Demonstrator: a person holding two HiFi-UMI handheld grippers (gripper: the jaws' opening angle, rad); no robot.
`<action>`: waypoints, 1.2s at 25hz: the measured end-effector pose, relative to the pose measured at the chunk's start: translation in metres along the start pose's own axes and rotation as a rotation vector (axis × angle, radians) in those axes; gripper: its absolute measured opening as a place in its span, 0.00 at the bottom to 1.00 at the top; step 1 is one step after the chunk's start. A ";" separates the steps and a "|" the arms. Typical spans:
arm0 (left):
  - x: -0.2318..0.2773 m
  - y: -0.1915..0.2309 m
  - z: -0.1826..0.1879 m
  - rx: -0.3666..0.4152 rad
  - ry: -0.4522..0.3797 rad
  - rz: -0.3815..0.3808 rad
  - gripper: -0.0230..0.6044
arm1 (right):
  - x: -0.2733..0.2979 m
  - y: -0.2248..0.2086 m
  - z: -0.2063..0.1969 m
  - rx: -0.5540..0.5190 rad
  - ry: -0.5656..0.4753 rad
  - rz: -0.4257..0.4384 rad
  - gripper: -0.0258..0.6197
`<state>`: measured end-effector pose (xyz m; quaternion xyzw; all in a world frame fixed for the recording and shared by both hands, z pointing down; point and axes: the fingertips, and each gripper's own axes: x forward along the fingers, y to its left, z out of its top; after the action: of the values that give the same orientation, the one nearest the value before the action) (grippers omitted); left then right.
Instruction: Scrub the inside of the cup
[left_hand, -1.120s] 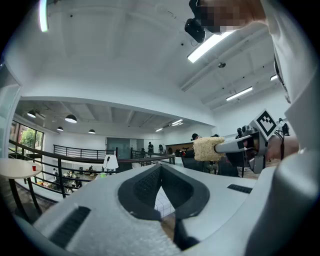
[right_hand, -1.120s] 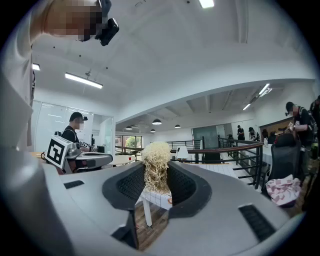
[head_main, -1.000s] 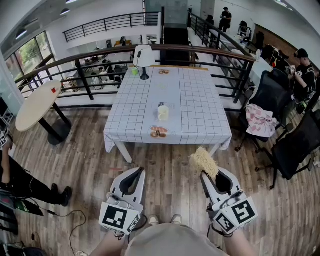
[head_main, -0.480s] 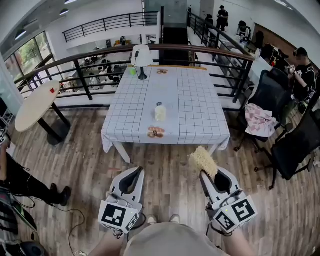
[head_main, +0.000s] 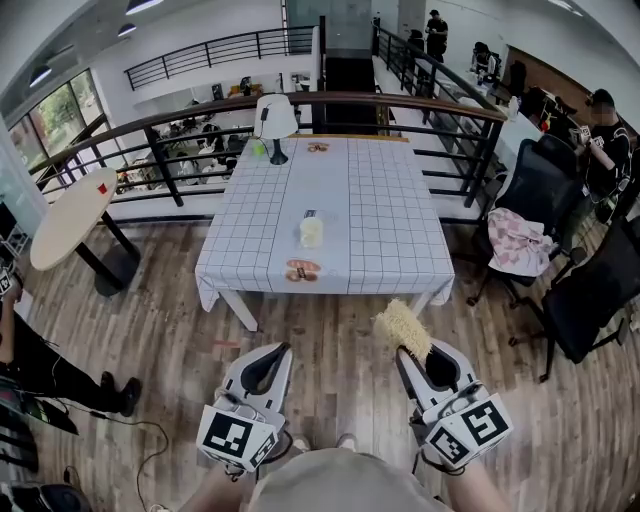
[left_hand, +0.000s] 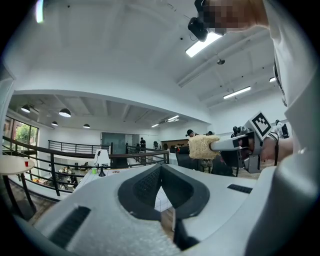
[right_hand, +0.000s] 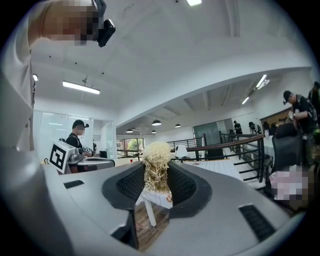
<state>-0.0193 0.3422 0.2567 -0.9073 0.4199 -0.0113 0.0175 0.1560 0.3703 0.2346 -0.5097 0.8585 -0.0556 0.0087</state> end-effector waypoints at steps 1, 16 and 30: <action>0.003 -0.001 -0.001 0.008 0.002 0.005 0.06 | -0.001 -0.004 -0.001 0.014 -0.005 0.009 0.23; 0.030 -0.013 -0.010 0.029 -0.005 0.026 0.06 | 0.005 -0.035 -0.009 -0.037 0.001 0.036 0.23; 0.085 0.025 -0.041 0.075 0.035 -0.006 0.06 | 0.070 -0.071 -0.040 -0.009 0.068 0.033 0.23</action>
<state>0.0157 0.2601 0.2973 -0.9069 0.4168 -0.0431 0.0442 0.1819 0.2787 0.2849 -0.4931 0.8670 -0.0689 -0.0218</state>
